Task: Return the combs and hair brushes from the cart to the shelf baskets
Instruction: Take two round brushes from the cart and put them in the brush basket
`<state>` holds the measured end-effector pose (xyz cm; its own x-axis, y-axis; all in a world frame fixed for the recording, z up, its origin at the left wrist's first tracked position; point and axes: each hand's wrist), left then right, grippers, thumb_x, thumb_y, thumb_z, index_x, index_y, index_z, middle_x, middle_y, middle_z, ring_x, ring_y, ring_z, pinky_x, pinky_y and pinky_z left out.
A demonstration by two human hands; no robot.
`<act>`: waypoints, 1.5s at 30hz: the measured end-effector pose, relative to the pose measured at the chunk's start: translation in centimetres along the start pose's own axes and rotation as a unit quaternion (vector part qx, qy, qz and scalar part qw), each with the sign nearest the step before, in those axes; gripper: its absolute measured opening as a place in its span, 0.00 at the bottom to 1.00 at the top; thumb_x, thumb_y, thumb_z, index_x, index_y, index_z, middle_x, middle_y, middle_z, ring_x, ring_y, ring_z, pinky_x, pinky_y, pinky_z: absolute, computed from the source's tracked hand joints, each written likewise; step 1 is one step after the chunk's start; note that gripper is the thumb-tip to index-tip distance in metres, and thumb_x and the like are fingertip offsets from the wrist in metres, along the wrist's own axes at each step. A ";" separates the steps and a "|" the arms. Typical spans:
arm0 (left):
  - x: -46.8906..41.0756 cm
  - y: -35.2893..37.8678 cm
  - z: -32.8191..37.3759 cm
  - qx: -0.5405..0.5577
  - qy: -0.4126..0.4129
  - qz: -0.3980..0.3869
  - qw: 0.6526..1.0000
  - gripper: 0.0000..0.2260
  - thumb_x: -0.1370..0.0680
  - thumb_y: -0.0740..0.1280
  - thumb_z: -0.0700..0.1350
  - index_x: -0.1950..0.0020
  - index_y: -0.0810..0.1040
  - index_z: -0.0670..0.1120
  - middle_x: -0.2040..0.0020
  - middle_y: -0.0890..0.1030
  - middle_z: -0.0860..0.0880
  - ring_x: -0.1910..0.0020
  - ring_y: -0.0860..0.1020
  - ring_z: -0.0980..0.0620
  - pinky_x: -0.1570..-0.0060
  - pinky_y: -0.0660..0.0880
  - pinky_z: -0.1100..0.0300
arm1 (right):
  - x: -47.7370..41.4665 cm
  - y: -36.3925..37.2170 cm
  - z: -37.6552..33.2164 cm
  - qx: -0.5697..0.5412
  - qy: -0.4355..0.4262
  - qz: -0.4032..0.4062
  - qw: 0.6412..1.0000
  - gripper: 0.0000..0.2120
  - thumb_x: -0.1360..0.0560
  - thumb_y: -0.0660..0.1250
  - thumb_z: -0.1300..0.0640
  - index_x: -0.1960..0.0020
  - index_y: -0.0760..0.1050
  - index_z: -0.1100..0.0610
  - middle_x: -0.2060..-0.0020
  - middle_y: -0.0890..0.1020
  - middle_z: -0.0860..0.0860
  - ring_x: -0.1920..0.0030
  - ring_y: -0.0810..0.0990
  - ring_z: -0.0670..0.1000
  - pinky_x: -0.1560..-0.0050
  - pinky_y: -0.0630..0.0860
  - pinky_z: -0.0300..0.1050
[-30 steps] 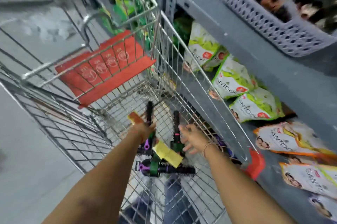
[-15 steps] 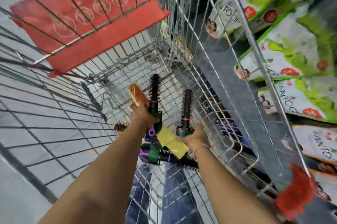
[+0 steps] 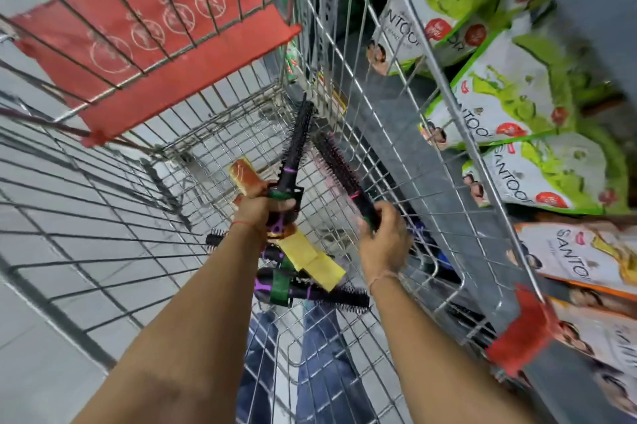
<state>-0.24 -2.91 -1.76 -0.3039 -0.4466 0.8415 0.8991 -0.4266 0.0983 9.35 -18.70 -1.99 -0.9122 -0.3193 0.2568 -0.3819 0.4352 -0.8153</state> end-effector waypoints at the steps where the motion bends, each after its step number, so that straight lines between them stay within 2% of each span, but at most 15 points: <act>1: 0.7 0.1 0.4 0.021 0.002 -0.048 0.999 0.18 0.30 0.62 0.24 0.43 0.72 0.39 0.56 0.78 0.41 0.61 0.79 0.43 0.60 0.77 0.53 | 0.3 0.0 -0.8 -0.024 -0.021 0.023 0.999 0.13 0.30 0.70 0.62 0.48 0.72 0.59 0.49 0.80 0.57 0.47 0.78 0.59 0.42 0.69 0.51; 4: 2.6 0.2 1.6 0.121 0.024 -0.238 0.963 0.17 0.40 0.72 0.28 0.55 0.77 0.42 0.65 0.83 0.45 0.68 0.83 0.50 0.67 0.82 0.59 | 1.3 -1.0 -3.7 -0.175 -0.082 0.072 0.979 0.17 0.31 0.70 0.61 0.45 0.69 0.62 0.43 0.74 0.65 0.46 0.76 0.64 0.47 0.76 0.64; 6: 3.8 0.6 3.1 0.165 0.021 -0.358 0.919 0.21 0.55 0.81 0.35 0.65 0.83 0.41 0.69 0.84 0.47 0.68 0.84 0.50 0.67 0.82 0.61 | 2.0 -2.8 -5.9 -0.279 -0.113 0.103 0.948 0.17 0.29 0.68 0.55 0.42 0.70 0.55 0.43 0.73 0.65 0.46 0.76 0.59 0.45 0.77 0.52; 9: 6.1 2.8 6.0 0.167 0.080 -0.475 0.860 0.18 0.54 0.81 0.42 0.67 0.86 0.44 0.68 0.86 0.52 0.64 0.85 0.55 0.58 0.82 0.58 | 2.7 -7.2 -9.1 -0.367 -0.148 0.163 0.904 0.18 0.29 0.65 0.52 0.45 0.67 0.34 0.50 0.75 0.46 0.49 0.74 0.35 0.48 0.69 0.25; 13: 10.9 8.2 10.7 0.114 0.112 -0.526 0.835 0.23 0.60 0.83 0.45 0.67 0.86 0.45 0.70 0.86 0.50 0.70 0.84 0.53 0.67 0.82 0.58 | 3.8 -15.2 -12.4 -0.453 -0.163 0.294 0.826 0.13 0.32 0.68 0.54 0.50 0.71 0.47 0.59 0.77 0.37 0.60 0.74 0.28 0.56 0.70 0.21; 16: 15.4 13.5 13.0 0.016 0.170 -0.530 0.830 0.12 0.43 0.79 0.38 0.61 0.85 0.44 0.67 0.86 0.52 0.68 0.84 0.57 0.65 0.82 0.63 | 3.7 -21.5 -13.1 -0.504 -0.133 0.379 0.765 0.13 0.30 0.69 0.66 0.49 0.69 0.58 0.59 0.76 0.41 0.61 0.75 0.29 0.56 0.71 0.23; 18: 18.5 17.3 13.6 -0.062 0.223 -0.491 0.840 0.11 0.28 0.65 0.31 0.60 0.81 0.45 0.68 0.86 0.55 0.69 0.83 0.61 0.64 0.80 0.65 | 3.9 -25.4 -12.6 -0.541 -0.107 0.409 0.727 0.16 0.29 0.68 0.69 0.46 0.67 0.59 0.54 0.76 0.48 0.58 0.77 0.36 0.53 0.74 0.28; 25: 30.4 28.4 12.4 -0.161 0.271 -0.581 0.750 0.15 0.23 0.58 0.28 0.54 0.74 0.49 0.69 0.85 0.58 0.67 0.82 0.64 0.61 0.80 0.70 | 5.3 -40.1 -5.0 -0.470 -0.116 0.579 0.656 0.12 0.29 0.67 0.63 0.49 0.67 0.56 0.57 0.74 0.47 0.62 0.74 0.34 0.55 0.73 0.31; 29: 35.6 35.6 10.6 -0.236 0.331 -0.526 0.747 0.07 0.23 0.60 0.30 0.47 0.74 0.37 0.58 0.82 0.48 0.57 0.79 0.55 0.48 0.75 0.63 | 4.4 -46.6 1.6 -0.393 -0.056 0.592 0.701 0.13 0.27 0.67 0.63 0.44 0.71 0.66 0.59 0.78 0.50 0.58 0.76 0.33 0.51 0.73 0.29; 32: 36.7 40.3 9.0 -0.332 0.374 -0.445 0.743 0.05 0.22 0.61 0.32 0.50 0.75 0.34 0.56 0.77 0.41 0.56 0.75 0.48 0.50 0.70 0.59 | 3.6 -48.7 5.7 -0.303 0.002 0.545 0.782 0.19 0.25 0.64 0.62 0.37 0.69 0.69 0.41 0.77 0.65 0.40 0.75 0.56 0.37 0.67 0.42; 35: 34.5 42.8 8.5 -0.516 0.464 -0.223 0.685 0.20 0.23 0.65 0.46 0.36 0.73 0.36 0.37 0.77 0.39 0.37 0.75 0.44 0.40 0.69 0.56 | 2.9 -48.7 8.5 -0.248 0.065 0.471 0.844 0.20 0.24 0.63 0.60 0.34 0.67 0.66 0.39 0.76 0.65 0.39 0.75 0.60 0.41 0.67 0.43; 38: 33.1 43.3 7.2 -0.591 0.420 -0.148 0.673 0.29 0.27 0.68 0.54 0.33 0.70 0.37 0.32 0.74 0.41 0.33 0.73 0.46 0.36 0.69 0.58 | 2.4 -48.7 9.5 -0.212 0.114 0.396 0.886 0.20 0.25 0.64 0.59 0.35 0.69 0.66 0.38 0.75 0.65 0.38 0.75 0.61 0.40 0.67 0.44; 41: 33.3 43.3 5.4 -0.642 0.371 -0.178 0.647 0.27 0.27 0.70 0.50 0.33 0.71 0.36 0.35 0.77 0.41 0.38 0.77 0.45 0.60 0.78 0.69 | 2.2 -49.2 9.7 -0.160 0.142 0.311 0.926 0.22 0.26 0.66 0.60 0.35 0.68 0.66 0.34 0.72 0.62 0.34 0.71 0.57 0.32 0.65 0.45; 43: 33.4 43.4 4.9 -0.671 0.392 -0.188 0.601 0.24 0.25 0.68 0.46 0.32 0.70 0.37 0.34 0.75 0.43 0.37 0.76 0.45 0.80 0.72 0.76 | 1.8 -49.1 9.6 -0.091 0.164 0.271 0.944 0.19 0.27 0.67 0.61 0.38 0.71 0.66 0.38 0.76 0.62 0.38 0.74 0.58 0.38 0.69 0.44; 45: 33.2 43.3 4.8 -0.657 0.388 -0.171 0.623 0.25 0.24 0.64 0.53 0.33 0.71 0.39 0.33 0.75 0.44 0.36 0.75 0.46 0.55 0.77 0.72 | 1.6 -48.5 9.3 -0.012 0.189 0.243 0.952 0.14 0.27 0.66 0.62 0.43 0.74 0.67 0.43 0.79 0.64 0.43 0.77 0.60 0.45 0.74 0.46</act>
<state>30.11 -32.46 32.95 -0.9261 -0.1815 0.3308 -0.1396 -0.6496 -0.7473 27.82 -48.09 33.11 -0.9687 0.2470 0.0251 0.0986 0.4754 -0.8742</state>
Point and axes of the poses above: each hand's wrist, its own x-axis away from the middle knuckle, its own y-axis out of the palm, z = x × y
